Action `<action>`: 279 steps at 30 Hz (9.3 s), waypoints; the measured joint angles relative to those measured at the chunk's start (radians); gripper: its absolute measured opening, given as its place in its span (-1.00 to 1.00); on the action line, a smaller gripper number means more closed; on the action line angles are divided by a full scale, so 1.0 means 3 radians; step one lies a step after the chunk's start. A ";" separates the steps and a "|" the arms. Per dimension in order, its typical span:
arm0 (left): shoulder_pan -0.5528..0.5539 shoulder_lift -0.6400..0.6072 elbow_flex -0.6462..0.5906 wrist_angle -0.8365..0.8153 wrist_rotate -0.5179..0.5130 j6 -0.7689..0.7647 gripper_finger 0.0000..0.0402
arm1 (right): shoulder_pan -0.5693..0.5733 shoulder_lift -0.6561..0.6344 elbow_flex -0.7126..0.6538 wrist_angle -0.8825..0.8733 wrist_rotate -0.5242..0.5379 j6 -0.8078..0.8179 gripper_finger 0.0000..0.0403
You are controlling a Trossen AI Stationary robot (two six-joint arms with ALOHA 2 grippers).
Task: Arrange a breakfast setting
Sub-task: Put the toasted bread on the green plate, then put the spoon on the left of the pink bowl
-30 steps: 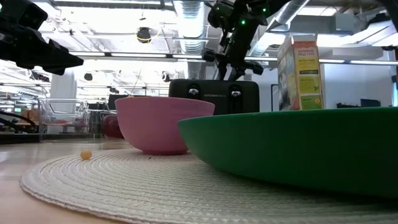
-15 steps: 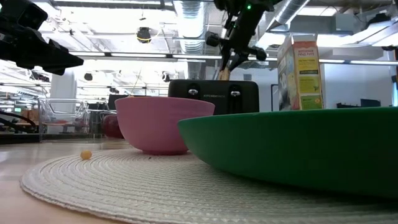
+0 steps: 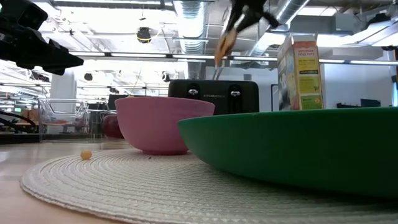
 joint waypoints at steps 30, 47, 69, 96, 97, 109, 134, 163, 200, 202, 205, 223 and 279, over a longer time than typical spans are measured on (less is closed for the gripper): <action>0.0000 0.0000 0.0000 -0.0003 0.0001 0.0000 -0.66 | 0.2396 0.0351 -0.0001 -0.0142 0.0118 0.1805 -0.46; -0.0001 0.0001 0.0000 -0.0003 0.0003 0.0000 -0.66 | 0.3093 0.1206 0.0000 -0.0133 0.0540 0.2948 -0.46; -0.0001 0.0000 0.0000 0.0000 0.0003 0.0000 -0.66 | 0.3399 0.1699 -0.0771 0.0392 0.1998 0.4476 -0.46; -0.0001 0.0001 0.0000 0.0000 0.0003 0.0000 -0.66 | 0.3190 0.1699 -0.1413 0.1705 0.1598 0.4582 0.03; -0.0001 0.0000 0.0000 0.0000 0.0003 0.0000 -0.66 | 0.3182 0.1699 -0.1413 0.1705 0.1577 0.4581 0.09; -0.0001 0.0001 0.0000 0.0000 0.0003 0.0000 -0.66 | 0.3252 0.1575 -0.1413 0.1654 0.1458 0.4742 0.30; -0.0001 0.0000 0.0000 -0.0001 0.0002 0.0000 -0.66 | 0.3026 0.0039 -0.1410 0.0175 0.1097 0.2848 0.29; -0.0001 0.0000 0.0001 -0.0003 0.0001 0.0000 -0.66 | 0.1983 -0.0053 -0.1408 0.2606 -0.0498 -0.0380 0.29; 0.0000 0.0000 0.0000 0.0003 -0.0257 0.1181 -0.66 | 0.1942 -0.1061 -0.1409 0.2372 -0.0491 -0.0715 0.29; 0.0000 0.0000 0.0000 0.0001 -0.0260 0.1253 -0.66 | 0.1871 -0.1063 -0.1409 0.2372 -0.0491 -0.0715 0.29; 0.0000 0.0000 -0.0005 0.0063 -0.0211 0.1462 -0.66 | 0.1787 -0.1056 -0.1409 0.2368 -0.0491 -0.0715 0.29; 0.0004 0.0001 -0.0009 0.1282 0.0168 -0.0729 -0.66 | 0.1538 -0.1050 -0.1409 0.2135 -0.0492 -0.0452 0.29; 0.0007 0.0000 0.0163 0.3112 -0.1794 -0.0707 -0.66 | 0.0813 -0.3523 -0.4348 0.2875 -0.1808 -0.1541 0.29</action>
